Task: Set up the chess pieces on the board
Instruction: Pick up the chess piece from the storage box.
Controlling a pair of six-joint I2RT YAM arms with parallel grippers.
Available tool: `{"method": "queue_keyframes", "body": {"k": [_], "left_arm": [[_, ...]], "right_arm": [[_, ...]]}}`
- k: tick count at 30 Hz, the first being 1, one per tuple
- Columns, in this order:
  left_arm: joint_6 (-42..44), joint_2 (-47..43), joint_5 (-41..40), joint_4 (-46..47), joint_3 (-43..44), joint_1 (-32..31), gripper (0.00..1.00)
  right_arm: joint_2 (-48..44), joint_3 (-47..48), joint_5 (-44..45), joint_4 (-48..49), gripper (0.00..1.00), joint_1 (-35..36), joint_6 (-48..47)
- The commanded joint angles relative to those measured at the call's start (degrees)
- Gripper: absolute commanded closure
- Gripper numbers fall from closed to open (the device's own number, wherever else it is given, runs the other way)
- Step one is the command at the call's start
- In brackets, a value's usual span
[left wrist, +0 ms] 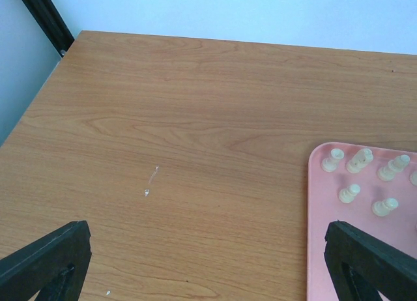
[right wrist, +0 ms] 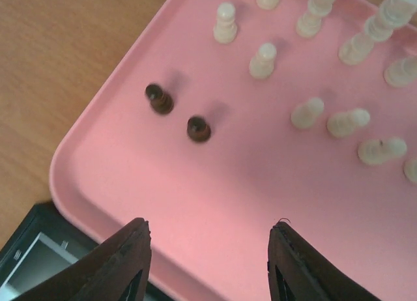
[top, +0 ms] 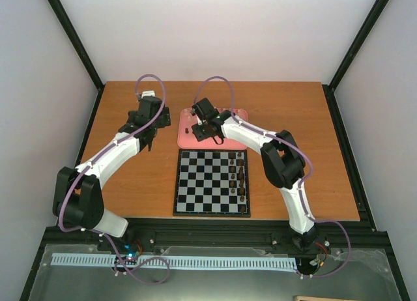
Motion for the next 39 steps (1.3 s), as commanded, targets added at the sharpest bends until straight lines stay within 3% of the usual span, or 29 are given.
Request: {"method": "queue_keyframes", "body": {"k": [1, 14, 30, 34, 39], "left_arm": [[-0.2, -1.2, -0.4, 1.1, 0.4, 0.1, 0.00], [-0.1, -0.4, -0.9, 1.3, 0.6, 0.1, 0.00], [0.1, 0.9, -1.5, 1.2, 1.2, 0.1, 0.00], [0.1, 0.8, -1.5, 1.1, 1.2, 0.1, 0.00], [0.1, 0.5, -1.5, 1.1, 1.0, 0.1, 0.00]], "right_arm": [[5.5, 6.1, -5.9, 2.4, 0.51, -1.8, -3.1], [15.1, 15.0, -9.6, 2.9, 0.54, -3.5, -4.3], [19.8, 20.6, -8.7, 0.6, 0.71, -4.2, -4.3], [21.0, 22.3, -9.1, -0.2, 0.72, -4.5, -4.3], [21.5, 23.0, -9.9, -0.7, 0.86, -4.6, -4.4]]}}
